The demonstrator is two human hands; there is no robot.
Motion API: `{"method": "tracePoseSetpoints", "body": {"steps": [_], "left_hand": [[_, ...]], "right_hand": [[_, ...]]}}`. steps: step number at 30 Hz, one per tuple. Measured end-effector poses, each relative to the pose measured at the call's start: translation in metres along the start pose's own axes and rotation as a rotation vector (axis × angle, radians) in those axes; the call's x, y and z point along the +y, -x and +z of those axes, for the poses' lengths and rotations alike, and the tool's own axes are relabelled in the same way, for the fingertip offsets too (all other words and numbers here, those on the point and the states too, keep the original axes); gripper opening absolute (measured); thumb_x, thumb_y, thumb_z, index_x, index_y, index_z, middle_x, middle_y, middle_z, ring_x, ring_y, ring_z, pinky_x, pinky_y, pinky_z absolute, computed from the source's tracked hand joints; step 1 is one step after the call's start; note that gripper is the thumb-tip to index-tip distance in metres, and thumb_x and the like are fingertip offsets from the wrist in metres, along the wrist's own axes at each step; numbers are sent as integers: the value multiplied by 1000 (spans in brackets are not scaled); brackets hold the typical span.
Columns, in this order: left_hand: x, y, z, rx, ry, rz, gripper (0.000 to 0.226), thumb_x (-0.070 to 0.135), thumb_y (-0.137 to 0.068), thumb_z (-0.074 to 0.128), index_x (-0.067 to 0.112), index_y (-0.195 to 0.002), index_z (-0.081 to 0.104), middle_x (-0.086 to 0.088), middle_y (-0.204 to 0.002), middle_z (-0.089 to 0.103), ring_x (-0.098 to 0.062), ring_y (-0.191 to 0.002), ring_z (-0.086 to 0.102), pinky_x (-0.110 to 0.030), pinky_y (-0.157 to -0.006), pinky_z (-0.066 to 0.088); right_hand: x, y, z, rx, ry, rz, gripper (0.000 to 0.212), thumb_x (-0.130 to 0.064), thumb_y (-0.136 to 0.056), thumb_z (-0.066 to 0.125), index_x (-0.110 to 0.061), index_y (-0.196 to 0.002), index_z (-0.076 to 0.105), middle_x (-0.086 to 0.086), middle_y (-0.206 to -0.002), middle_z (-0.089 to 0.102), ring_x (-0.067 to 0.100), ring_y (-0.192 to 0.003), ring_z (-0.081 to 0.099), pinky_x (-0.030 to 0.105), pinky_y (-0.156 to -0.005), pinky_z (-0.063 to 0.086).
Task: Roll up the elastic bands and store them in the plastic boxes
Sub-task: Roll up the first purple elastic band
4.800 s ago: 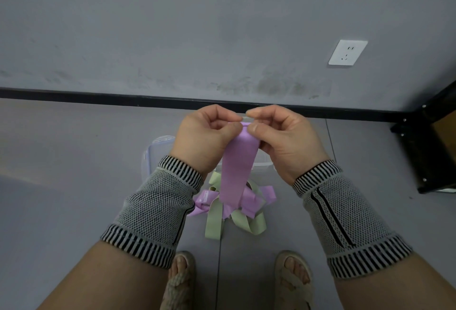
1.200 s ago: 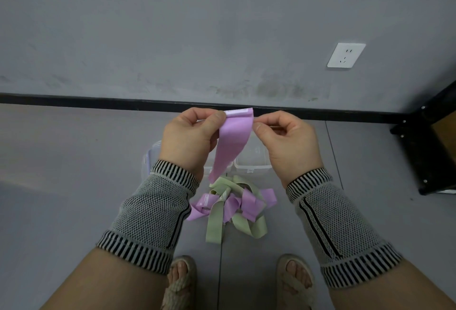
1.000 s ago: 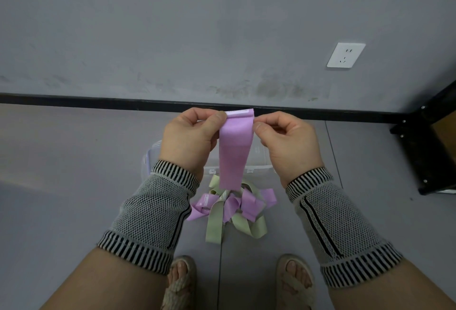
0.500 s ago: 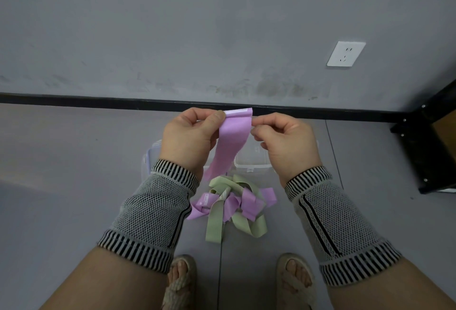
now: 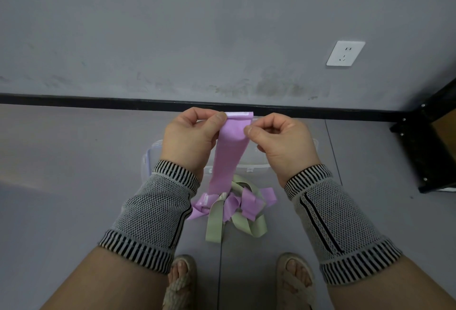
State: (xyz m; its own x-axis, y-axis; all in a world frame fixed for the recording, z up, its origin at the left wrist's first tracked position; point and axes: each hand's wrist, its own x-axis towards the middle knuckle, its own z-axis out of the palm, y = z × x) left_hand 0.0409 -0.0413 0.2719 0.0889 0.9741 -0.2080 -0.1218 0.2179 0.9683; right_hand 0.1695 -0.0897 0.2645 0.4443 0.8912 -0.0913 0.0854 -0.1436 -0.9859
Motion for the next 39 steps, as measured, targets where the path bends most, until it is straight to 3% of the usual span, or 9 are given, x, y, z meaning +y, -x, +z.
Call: {"method": "tracePoseSetpoints", "body": {"steps": [8,13,18,23,27,32,36,39], "left_hand": [[-2,0,0,5,-44,28,11,7,-83,66,10,-74,61,7,-47,53,-6,-46,45,-17,-47,39],[-5,0,0,8,-111,63,13,11,-82,69,15,-72,62,2,-63,62,-8,-59,55,-19,-56,44],[-3,0,0,-10,-100,75,17,12,-83,68,19,-70,59,9,-59,62,-4,-62,58,-19,-60,47],[-2,2,1,-46,-72,81,14,5,-83,66,12,-73,59,-3,-58,58,-22,-67,53,-42,-73,50],[0,2,0,-61,-114,95,16,4,-81,68,13,-72,59,2,-54,59,-18,-62,54,-36,-66,50],[-1,1,-1,-91,-136,97,20,2,-80,69,15,-69,59,1,-57,59,-18,-63,54,-36,-68,48],[-1,3,-1,-122,-145,97,20,0,-81,67,16,-71,60,-5,-67,66,-19,-69,61,-38,-75,52],[0,4,-1,-191,-129,77,16,0,-84,64,16,-81,62,-6,-76,70,-17,-75,63,-35,-78,53]], "right_hand": [[-2,1,1,31,21,12,19,-5,-75,68,-17,-61,64,-6,-56,59,4,-53,50,23,-57,48],[-7,3,1,68,39,-7,17,-4,-75,68,-16,-64,63,5,-64,62,13,-62,55,36,-67,55],[-6,1,-2,100,-35,-27,19,-2,-77,69,-18,-69,61,-7,-55,58,5,-51,50,20,-54,47],[-1,0,0,92,-55,-24,24,3,-77,67,-18,-69,59,-3,-56,55,7,-51,46,17,-52,44],[0,-1,-1,63,-17,-25,23,2,-78,64,-21,-76,61,-3,-61,56,7,-56,50,17,-56,46],[-1,-2,-6,6,-19,-118,19,-10,-83,68,-25,-92,66,-7,-91,66,0,-76,61,16,-72,49],[-1,2,-5,-87,26,-184,19,-6,-82,70,-26,-83,69,-6,-78,72,6,-73,66,19,-69,52],[-1,1,-6,-52,-45,-157,17,-3,-82,69,-19,-79,70,5,-78,73,14,-73,68,30,-72,57]]}}
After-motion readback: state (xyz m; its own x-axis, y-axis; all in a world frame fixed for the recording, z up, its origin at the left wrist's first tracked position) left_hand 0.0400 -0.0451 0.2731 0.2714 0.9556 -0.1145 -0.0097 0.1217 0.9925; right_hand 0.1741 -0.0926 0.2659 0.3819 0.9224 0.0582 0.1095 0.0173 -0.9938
